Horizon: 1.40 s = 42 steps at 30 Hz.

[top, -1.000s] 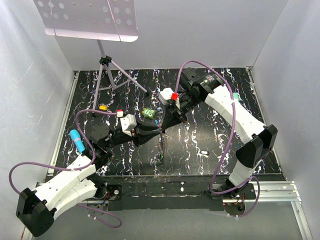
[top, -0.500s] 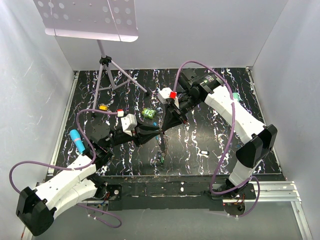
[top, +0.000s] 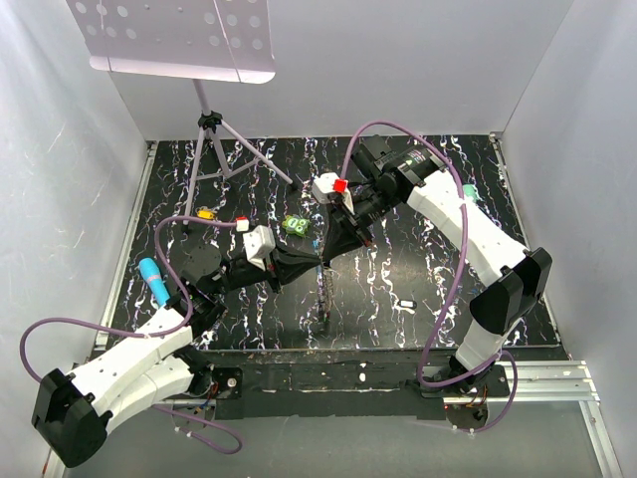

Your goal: Put the keys on the keyring

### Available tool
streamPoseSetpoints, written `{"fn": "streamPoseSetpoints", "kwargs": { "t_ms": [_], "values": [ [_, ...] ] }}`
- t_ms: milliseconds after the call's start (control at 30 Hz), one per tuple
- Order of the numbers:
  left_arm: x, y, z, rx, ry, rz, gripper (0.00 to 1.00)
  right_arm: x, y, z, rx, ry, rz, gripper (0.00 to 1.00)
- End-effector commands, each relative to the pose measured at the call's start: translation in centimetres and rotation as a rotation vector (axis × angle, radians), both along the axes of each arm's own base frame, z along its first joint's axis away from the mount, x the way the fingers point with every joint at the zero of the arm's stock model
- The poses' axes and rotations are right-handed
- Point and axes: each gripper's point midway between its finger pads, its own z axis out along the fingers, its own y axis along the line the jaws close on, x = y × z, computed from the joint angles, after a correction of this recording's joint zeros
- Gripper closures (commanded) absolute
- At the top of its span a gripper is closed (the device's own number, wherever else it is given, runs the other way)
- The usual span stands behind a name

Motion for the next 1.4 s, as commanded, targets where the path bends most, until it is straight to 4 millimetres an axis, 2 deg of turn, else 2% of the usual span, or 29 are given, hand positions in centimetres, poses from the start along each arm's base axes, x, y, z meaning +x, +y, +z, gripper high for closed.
{"fn": "streamPoseSetpoints", "kwargs": {
  "t_ms": [0,333,733,1367],
  "values": [
    [0.4,0.0,1.5,-0.031,-0.019,0.022,1.00,-0.6,0.1,1.0,0.021,0.010,-0.005,0.99],
    [0.9,0.5,1.4,-0.021,0.043,0.072,1.00,0.0,0.0,0.3,-0.016,-0.001,-0.047,0.99],
    [1.8,1.0,0.5,0.177,0.190,0.131,1.00,1.1,-0.4,-1.3,-0.093,-0.030,-0.123,0.99],
    [2.9,0.4,1.4,0.298,0.349,0.151,1.00,1.4,0.4,-2.3,-0.144,-0.012,-0.161,0.91]
  ]
}}
